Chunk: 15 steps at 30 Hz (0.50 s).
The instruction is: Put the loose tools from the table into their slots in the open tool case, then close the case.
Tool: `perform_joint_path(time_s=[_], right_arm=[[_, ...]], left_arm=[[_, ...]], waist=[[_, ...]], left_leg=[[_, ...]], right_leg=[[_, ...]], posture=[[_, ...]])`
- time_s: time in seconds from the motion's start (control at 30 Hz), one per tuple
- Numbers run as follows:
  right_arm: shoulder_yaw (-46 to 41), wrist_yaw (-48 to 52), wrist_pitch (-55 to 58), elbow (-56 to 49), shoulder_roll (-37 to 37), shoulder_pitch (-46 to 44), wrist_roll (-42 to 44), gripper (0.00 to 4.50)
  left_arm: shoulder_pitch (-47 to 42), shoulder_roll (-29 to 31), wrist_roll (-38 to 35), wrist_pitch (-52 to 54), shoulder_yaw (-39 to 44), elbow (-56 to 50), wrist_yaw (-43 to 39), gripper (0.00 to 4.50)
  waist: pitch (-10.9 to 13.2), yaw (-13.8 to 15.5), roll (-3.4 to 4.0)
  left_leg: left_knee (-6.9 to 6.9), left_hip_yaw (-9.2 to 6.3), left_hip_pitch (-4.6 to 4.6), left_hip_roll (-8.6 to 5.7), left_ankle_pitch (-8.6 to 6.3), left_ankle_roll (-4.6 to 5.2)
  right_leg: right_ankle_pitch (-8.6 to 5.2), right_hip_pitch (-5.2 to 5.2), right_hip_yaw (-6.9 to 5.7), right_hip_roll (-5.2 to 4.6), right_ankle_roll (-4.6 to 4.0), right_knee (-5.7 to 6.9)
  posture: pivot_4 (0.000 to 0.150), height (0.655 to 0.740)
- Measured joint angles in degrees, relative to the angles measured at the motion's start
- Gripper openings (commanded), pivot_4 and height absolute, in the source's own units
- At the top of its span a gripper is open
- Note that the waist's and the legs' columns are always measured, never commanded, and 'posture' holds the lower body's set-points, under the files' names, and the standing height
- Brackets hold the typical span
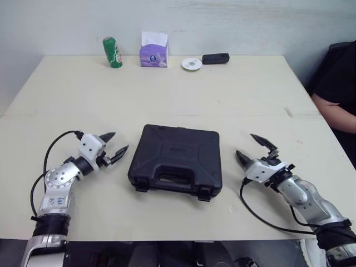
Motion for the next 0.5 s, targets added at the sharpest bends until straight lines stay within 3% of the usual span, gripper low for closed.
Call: perform_joint_path(time_s=[0.2, 0.23, 0.3, 0.4, 0.5], right_arm=[[-6.54, 11.18, 3.47, -7.22, -3.14, 12.19, 13.94, 4.48], [-7.19, 14.27, 5.20, -8.87, -3.14, 13.99, 17.95, 4.25], [-7.53, 18.59, 7.69, -11.36, -3.08, 16.45, 23.21, 3.65], [-7.78, 23.68, 12.78, -17.26, -2.73, 20.45, 29.60, 2.14], [-9.78, 24.80, 16.50, -21.26, -2.15, 21.01, 31.29, 0.63]], left_arm=[[4.14, 5.00, -4.10, 10.95, 5.08, -1.52, -2.91, 3.16], [3.49, 5.04, -4.77, 12.47, 5.76, -1.64, -2.95, 3.16], [1.81, 5.00, -5.66, 14.52, 6.02, -1.79, -3.25, 3.16], [-0.76, 4.86, -6.89, 16.69, 5.90, -2.36, -4.76, 3.16], [-2.71, 4.08, -7.68, 17.68, 5.45, -2.40, -6.80, 2.37]], waist=[[0.00, 1.33, -0.01], [0.00, 1.54, -0.03], [0.00, 1.52, -0.02], [0.03, 1.30, 0.02], [0.05, 0.73, 0.06]], left_leg=[[-0.04, -0.27, 0.15, 0.01, -0.13, 0.09], [-0.04, -0.38, 0.35, 0.01, -0.31, 0.25], [-0.06, -0.43, 0.66, 0.01, -0.51, 0.31], [-0.10, -0.45, 0.71, 0.01, -0.47, 0.17], [-0.10, -0.42, 0.78, 0.01, -0.45, 0.11]], right_leg=[[0.00, 0.44, -0.21, -0.01, 0.00, -0.38], [0.00, 0.74, -0.27, -0.02, 0.00, -0.48], [0.00, 1.06, -0.28, -0.02, 0.00, -0.59], [0.00, 1.13, -0.29, 0.00, 0.00, -0.67], [0.00, 1.12, -0.25, 0.04, 0.00, -0.64]], posture=[[0.150, 0.7400], [0.150, 0.7400], [0.150, 0.7400], [0.150, 0.7400], [0.150, 0.7400]])
